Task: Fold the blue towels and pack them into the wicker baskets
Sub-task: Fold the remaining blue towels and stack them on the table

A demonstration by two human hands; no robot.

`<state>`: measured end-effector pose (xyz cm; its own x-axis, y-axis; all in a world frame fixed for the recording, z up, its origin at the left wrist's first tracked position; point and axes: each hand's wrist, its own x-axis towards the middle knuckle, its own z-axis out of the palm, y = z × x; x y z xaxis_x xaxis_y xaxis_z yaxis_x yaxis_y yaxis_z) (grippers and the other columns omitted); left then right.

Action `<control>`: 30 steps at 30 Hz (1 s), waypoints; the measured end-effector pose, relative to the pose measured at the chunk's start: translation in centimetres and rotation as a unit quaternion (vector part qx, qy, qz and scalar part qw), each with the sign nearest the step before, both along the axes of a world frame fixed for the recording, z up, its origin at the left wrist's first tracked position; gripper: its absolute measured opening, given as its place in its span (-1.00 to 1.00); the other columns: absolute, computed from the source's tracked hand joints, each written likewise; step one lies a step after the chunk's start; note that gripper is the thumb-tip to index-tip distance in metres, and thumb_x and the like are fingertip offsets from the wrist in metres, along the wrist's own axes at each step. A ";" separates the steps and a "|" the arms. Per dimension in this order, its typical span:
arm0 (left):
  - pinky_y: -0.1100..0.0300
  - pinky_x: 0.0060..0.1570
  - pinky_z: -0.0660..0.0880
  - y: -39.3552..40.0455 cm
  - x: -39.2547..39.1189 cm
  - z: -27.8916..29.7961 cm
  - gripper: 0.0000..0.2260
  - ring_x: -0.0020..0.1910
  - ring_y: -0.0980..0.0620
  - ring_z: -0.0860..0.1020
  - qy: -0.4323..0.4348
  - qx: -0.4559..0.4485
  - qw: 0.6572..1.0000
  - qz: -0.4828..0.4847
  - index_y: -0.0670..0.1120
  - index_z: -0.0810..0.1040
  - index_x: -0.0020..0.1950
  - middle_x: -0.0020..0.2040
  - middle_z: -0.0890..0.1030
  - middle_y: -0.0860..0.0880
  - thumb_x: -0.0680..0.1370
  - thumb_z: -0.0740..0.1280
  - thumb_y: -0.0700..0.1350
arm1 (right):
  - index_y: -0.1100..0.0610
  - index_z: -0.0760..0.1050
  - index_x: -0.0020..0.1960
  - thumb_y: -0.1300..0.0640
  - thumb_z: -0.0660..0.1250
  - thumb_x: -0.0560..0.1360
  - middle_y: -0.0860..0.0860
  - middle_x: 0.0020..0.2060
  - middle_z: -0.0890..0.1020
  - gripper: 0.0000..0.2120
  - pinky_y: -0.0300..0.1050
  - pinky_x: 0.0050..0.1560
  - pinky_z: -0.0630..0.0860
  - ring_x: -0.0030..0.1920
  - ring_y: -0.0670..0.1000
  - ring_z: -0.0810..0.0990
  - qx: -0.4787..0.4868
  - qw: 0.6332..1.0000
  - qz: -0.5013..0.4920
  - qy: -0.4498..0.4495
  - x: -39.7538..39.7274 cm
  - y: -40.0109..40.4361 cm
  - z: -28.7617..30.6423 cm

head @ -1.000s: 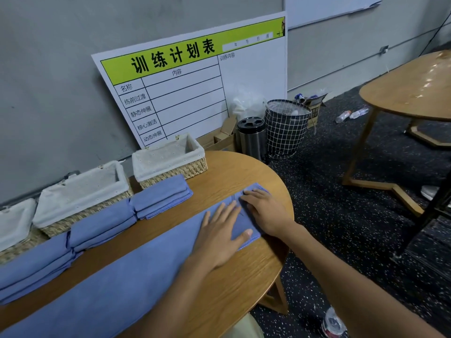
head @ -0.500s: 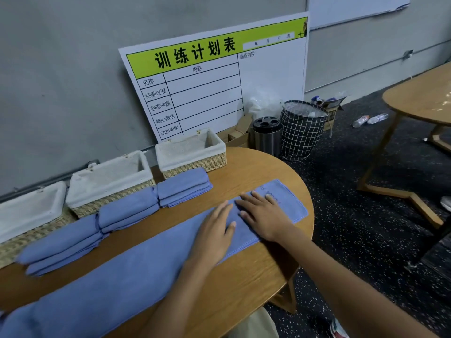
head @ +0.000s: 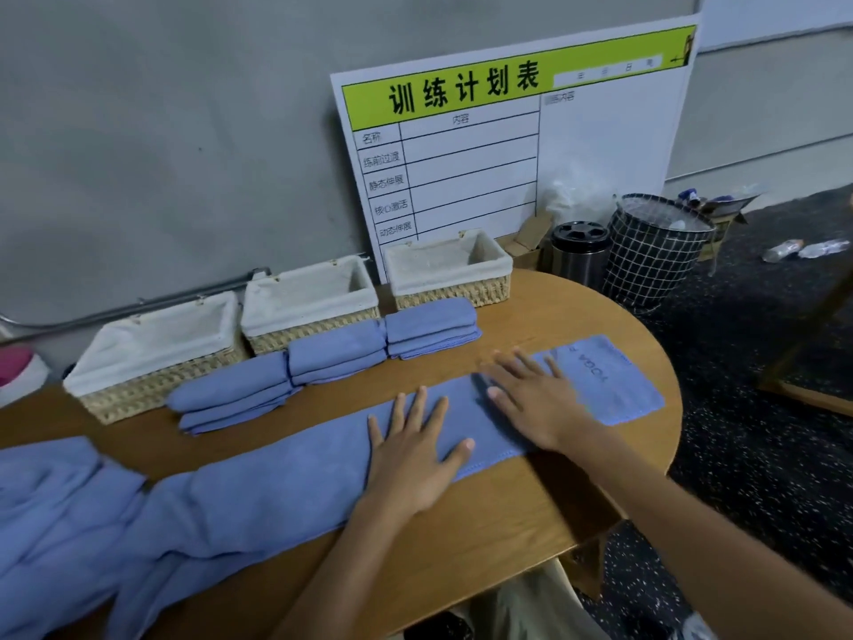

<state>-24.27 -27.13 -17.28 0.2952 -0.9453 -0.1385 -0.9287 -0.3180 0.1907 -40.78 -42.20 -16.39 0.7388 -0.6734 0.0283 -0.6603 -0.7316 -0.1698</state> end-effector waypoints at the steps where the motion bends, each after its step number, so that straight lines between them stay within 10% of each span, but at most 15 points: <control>1: -0.27 0.52 -0.28 -0.3 -0.2 0.1 -0.33 0.59 0.00 -0.33 0.005 -0.008 1.000 0.004 0.19 -0.15 0.64 0.61 -0.31 0.14 0.59 -0.07 0.41 | -0.18 0.01 0.60 -0.38 -0.46 0.50 -0.15 0.61 0.00 -0.24 0.16 0.53 -0.10 0.60 0.00 -0.11 0.008 1.000 0.021 -0.005 1.5 1.1 -0.2; 5: -0.29 0.52 -0.23 0.7 1.6 0.2 -0.35 0.60 0.01 -0.29 0.000 -0.004 1.000 0.029 0.21 -0.14 0.63 0.62 -0.28 0.17 0.61 -0.08 0.40 | -0.23 -0.08 0.60 -0.49 -0.66 0.21 -0.19 0.60 -0.11 0.04 0.10 0.55 -0.15 0.60 -0.04 -0.18 0.042 0.998 0.045 -0.009 3.3 2.3 -2.0; 14: -0.29 0.52 -0.26 8.4 7.4 -0.3 -0.26 0.59 0.02 -0.34 -0.030 0.017 0.993 0.110 0.24 -0.22 0.61 0.59 -0.35 0.18 0.50 -0.16 0.49 | -0.24 -0.14 0.59 -0.51 -0.63 0.23 -0.20 0.59 -0.16 -0.01 0.09 0.55 -0.20 0.59 -0.05 -0.23 0.047 0.998 0.048 0.013 2.8 2.2 -1.3; 19: -0.39 0.48 -0.23 6.3 6.2 -0.2 -0.14 0.60 -0.07 -0.32 -0.013 -0.004 0.993 0.114 0.22 -0.19 0.63 0.62 -0.32 0.11 0.37 -0.29 0.53 | -0.16 0.04 0.60 -0.19 -0.10 0.68 -0.16 0.61 -0.06 -0.50 0.20 0.55 -0.16 0.60 0.02 -0.18 0.033 0.998 0.054 0.006 5.6 3.7 0.4; 30: -0.36 0.49 -0.26 9.6 8.9 -0.7 -0.21 0.59 -0.08 -0.35 -0.025 0.007 0.991 0.129 0.25 -0.23 0.61 0.59 -0.37 0.14 0.44 -0.21 0.53 | -0.29 -0.12 0.58 -0.41 -0.32 0.47 -0.26 0.57 -0.18 -0.32 0.04 0.56 -0.24 0.57 -0.12 -0.26 0.053 0.994 0.092 0.024 5.8 2.7 -1.5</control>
